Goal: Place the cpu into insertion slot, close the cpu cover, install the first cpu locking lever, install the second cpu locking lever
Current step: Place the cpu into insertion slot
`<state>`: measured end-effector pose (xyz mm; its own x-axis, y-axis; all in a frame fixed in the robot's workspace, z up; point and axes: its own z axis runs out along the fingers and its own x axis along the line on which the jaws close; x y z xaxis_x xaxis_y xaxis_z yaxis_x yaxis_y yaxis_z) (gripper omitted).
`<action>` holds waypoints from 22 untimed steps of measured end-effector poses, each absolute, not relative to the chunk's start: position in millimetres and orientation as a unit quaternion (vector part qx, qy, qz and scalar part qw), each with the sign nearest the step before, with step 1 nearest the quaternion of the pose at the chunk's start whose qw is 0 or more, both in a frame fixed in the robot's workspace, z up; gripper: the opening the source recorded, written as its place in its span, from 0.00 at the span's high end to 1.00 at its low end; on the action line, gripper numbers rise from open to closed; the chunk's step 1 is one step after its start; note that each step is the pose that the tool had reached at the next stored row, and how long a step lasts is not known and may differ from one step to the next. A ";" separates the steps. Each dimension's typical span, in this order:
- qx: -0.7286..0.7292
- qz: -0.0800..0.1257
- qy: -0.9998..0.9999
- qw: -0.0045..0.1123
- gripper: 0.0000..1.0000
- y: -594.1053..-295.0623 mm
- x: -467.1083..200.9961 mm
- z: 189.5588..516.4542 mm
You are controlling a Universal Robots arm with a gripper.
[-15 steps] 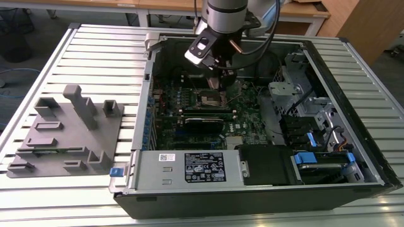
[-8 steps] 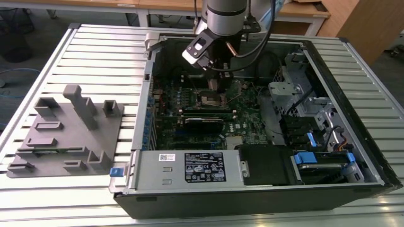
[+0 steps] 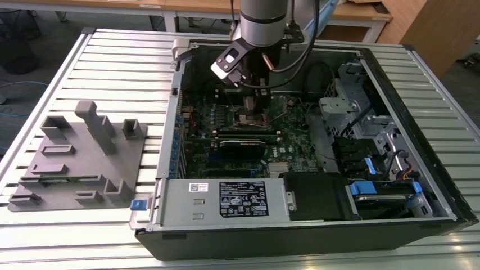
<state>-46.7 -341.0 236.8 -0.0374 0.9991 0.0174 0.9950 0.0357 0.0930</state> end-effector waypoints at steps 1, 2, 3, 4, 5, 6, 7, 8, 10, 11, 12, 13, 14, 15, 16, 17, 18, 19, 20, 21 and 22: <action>0.694 0.040 0.719 0.026 0.46 -341.0 -47.1 235.0; 0.695 0.039 0.718 0.026 0.46 -341.0 -47.4 233.3; 0.695 0.039 0.717 0.026 0.46 -341.0 -47.6 231.6; 0.697 0.039 0.716 0.026 0.46 -341.0 -47.8 229.7; 0.697 0.039 0.715 0.026 0.46 -341.0 -48.1 228.1; 0.698 0.039 0.714 0.026 0.46 -341.0 -48.3 226.5; 0.700 0.039 0.713 0.026 0.46 -341.0 -48.5 225.2; 0.701 0.039 0.712 0.026 0.46 -341.0 -48.5 224.5; 0.701 0.039 0.712 0.026 0.46 -341.1 -48.5 224.6; 0.701 0.039 0.712 0.026 0.46 -341.1 -48.5 224.5; 0.701 0.039 0.712 0.026 0.46 -341.1 -48.5 224.6; 0.701 0.039 0.712 0.027 0.46 -341.0 -48.7 224.4; 0.701 0.039 0.712 0.026 0.46 -341.0 -48.8 223.5; 0.701 0.039 0.712 0.027 0.46 -341.0 -48.8 221.9; 0.701 0.039 0.712 0.027 0.46 -341.1 -48.9 220.2; 0.701 0.039 0.712 0.027 0.46 -341.0 -49.1 218.6; 0.701 0.039 0.712 0.027 0.46 -341.0 -49.6 217.1; 0.701 0.040 0.712 0.027 0.46 -341.0 -50.1 215.8; 0.701 0.040 0.712 0.027 0.46 -341.0 -50.8 214.5; 0.701 0.040 0.712 0.027 0.46 -341.0 -51.7 213.5; 0.701 0.040 0.712 0.027 0.46 -341.0 -52.1 212.7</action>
<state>-52.1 -341.0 212.7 -0.0163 0.9997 0.0173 0.9953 0.0146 0.0953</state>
